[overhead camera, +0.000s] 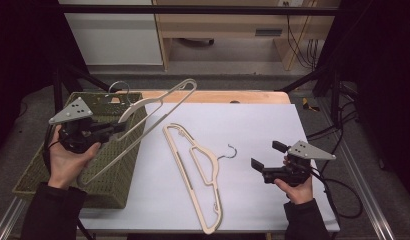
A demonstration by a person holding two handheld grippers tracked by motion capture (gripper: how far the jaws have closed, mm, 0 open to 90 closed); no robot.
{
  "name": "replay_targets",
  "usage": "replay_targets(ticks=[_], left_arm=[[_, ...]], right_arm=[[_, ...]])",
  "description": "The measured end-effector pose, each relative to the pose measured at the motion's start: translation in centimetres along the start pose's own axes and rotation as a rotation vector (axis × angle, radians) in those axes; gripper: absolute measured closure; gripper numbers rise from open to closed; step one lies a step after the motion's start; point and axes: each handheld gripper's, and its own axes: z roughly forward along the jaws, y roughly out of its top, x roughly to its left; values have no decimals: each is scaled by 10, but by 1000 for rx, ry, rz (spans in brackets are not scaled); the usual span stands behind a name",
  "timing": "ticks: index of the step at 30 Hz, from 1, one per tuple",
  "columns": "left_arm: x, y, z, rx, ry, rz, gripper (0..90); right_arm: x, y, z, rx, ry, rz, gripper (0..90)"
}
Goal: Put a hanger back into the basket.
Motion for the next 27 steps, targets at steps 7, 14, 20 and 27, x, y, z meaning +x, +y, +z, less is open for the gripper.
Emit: replay_targets(ticks=[7, 14, 20, 27], left_arm=[[30, -9, -9, 3, 46, 2, 863], [55, -17, -16, 20, 93, 2, 863], [72, -28, -17, 51, 118, -14, 863], [87, -40, -22, 60, 129, -28, 863]], right_arm=[[0, -1, 1, 16, -18, -8, 14], [0, -1, 1, 22, -14, -14, 15], [-1, -1, 2, 26, -14, -17, 14], [0, -2, 3, 26, -19, -13, 14]])
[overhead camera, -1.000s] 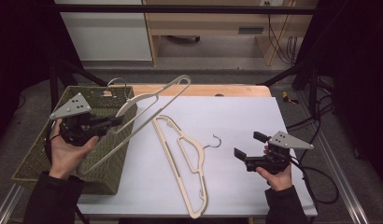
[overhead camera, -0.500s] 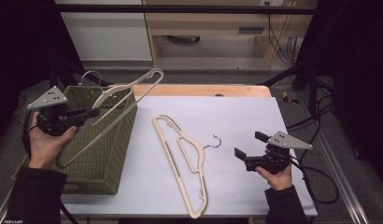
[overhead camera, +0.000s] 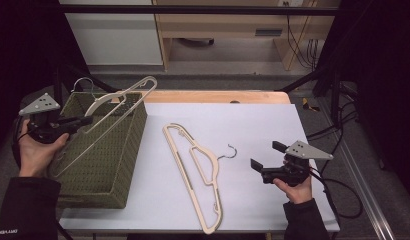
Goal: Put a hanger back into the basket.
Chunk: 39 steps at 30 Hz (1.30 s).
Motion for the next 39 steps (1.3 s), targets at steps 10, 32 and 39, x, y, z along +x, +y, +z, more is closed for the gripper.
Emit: replay_targets(ticks=[10, 32, 39], left_arm=[[22, -18, -11, 5, 33, -25, 863], [43, -61, -15, 80, 73, -46, 861], [44, -85, 2, 141, 96, -41, 862]], right_arm=[[0, -1, 1, 6, 2, -3, 14], [0, -2, 4, 20, 4, -7, 15], [1, -2, 5, 24, 5, -8, 16]])
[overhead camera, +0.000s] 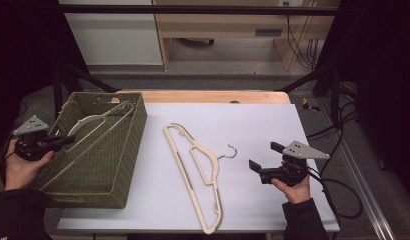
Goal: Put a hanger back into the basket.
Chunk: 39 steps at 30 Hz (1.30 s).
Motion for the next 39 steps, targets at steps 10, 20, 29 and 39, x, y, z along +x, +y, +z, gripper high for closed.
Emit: replay_targets(ticks=[10, 20, 29, 39], left_arm=[[3, -13, 13, 4, -72, -101, 858], [7, -19, 23, 91, -52, -154, 848], [-7, -14, 23, 124, -39, -49, 852], [-27, -11, 21, 174, 71, 182, 861]], right_arm=[[0, 0, 1, 2, 0, 0, 17], [0, 0, 1, -2, 7, -8, 20], [1, -1, 2, 2, 4, -1, 20], [1, 0, 1, 1, 4, -4, 21]])
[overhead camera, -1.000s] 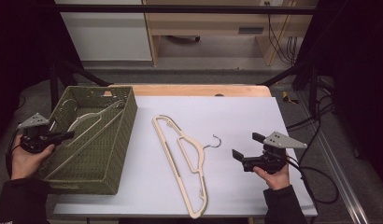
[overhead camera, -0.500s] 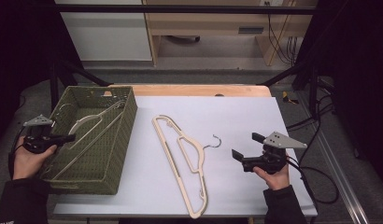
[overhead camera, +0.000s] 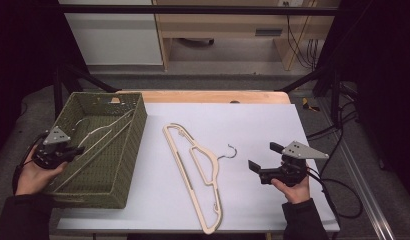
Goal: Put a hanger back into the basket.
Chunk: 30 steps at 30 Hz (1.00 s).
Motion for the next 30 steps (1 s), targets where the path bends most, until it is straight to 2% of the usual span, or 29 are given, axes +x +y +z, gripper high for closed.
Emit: replay_targets(ticks=[1, 2, 4, 9, 13, 15, 16, 17, 19, 23, 29, 30], left_arm=[[0, 0, 0, 5, 10, 8, 861], [0, -1, 0, 10, 2, -1, 861], [0, -3, 1, 10, -3, 7, 861], [-4, -3, 1, 17, -42, 11, 856], [-8, -3, 1, 27, -91, 15, 835], [-10, -4, 1, 26, -98, 25, 825], [-12, -4, 1, 21, -106, 15, 822], [-12, -4, 1, 30, -111, 31, 819], [-13, -4, 3, 23, -116, 26, 813], [-13, -3, 4, 51, -149, 44, 762], [-15, -3, 8, 58, -159, 54, 701], [-15, -3, 8, 76, -171, 64, 693]], right_arm=[[0, 0, 0, 2, 1, -3, 21], [0, 0, 0, 2, 1, -4, 21], [0, 0, 0, 1, 2, -2, 21], [0, 0, -1, 1, 3, 1, 21], [0, 1, -2, -2, 3, 2, 22], [0, 1, -2, -3, 3, 1, 22], [0, 1, -2, -3, 4, -2, 22], [0, 1, -2, -3, 5, -2, 22], [0, 1, -2, -4, 3, 3, 22], [0, 1, -2, -3, 6, 0, 23], [0, 1, -3, -5, 5, 6, 23], [0, 1, -3, -5, 5, 6, 24]])
